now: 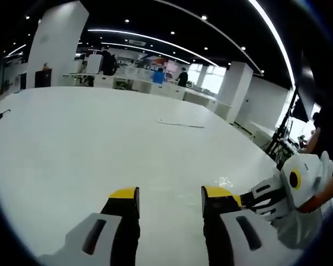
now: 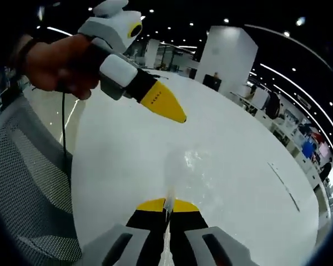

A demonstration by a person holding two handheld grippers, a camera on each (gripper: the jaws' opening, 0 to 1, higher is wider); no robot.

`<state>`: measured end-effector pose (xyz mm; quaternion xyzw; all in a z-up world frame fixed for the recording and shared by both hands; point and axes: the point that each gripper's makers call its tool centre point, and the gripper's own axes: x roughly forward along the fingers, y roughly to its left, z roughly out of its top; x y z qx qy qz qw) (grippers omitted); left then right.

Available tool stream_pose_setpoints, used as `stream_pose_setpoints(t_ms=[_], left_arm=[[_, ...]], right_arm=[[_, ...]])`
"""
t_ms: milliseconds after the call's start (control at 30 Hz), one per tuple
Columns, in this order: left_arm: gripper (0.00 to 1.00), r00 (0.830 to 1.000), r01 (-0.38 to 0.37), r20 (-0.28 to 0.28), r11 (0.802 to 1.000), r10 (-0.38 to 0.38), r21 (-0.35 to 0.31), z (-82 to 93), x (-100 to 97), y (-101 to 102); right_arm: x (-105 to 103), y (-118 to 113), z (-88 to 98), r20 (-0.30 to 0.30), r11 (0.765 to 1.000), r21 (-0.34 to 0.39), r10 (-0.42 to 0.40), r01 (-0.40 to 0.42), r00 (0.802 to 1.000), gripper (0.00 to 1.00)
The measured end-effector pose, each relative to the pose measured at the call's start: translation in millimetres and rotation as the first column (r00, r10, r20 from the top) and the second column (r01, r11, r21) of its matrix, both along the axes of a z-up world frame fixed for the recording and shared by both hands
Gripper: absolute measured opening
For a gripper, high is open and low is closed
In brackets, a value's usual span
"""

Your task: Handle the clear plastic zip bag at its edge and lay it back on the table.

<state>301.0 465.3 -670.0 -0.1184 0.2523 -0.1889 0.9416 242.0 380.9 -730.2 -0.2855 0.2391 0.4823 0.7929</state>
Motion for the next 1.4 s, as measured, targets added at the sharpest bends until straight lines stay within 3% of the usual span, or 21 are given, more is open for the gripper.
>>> stream_pose_setpoints(t_ms=[233,533,800,1067,1400], left_arm=[[0.4,1.0,0.01,-0.02,1.0,-0.01,0.012,-6.5,21.2,0.0],[0.33,0.998,0.012,-0.068,1.0,-0.012,0.009,-20.8,26.2,0.3],[0.22,0.994,0.005,-0.108,1.0,-0.004,0.014,-25.6,24.2,-0.4],[0.06,0.986,0.007,-0.166,1.0,-0.011,-0.026,-29.1,15.5,-3.7],[0.02,0.978,-0.007,-0.209,0.994,-0.016,-0.106,-25.5,12.0,-7.7]], right_arm=[[-9.2,5.1,10.7,0.033,0.998,-0.016,0.053,-0.053,0.998,0.0],[-25.6,12.2,19.6,0.082,0.987,-0.059,0.156,-0.151,0.984,0.0],[-27.5,12.7,19.7,0.089,0.984,-0.065,0.172,-0.167,0.981,0.0],[-35.1,13.1,20.6,0.122,0.972,-0.096,0.227,-0.216,0.966,0.0],[-33.7,8.1,23.3,0.132,0.966,-0.108,0.25,-0.237,0.959,0.0]])
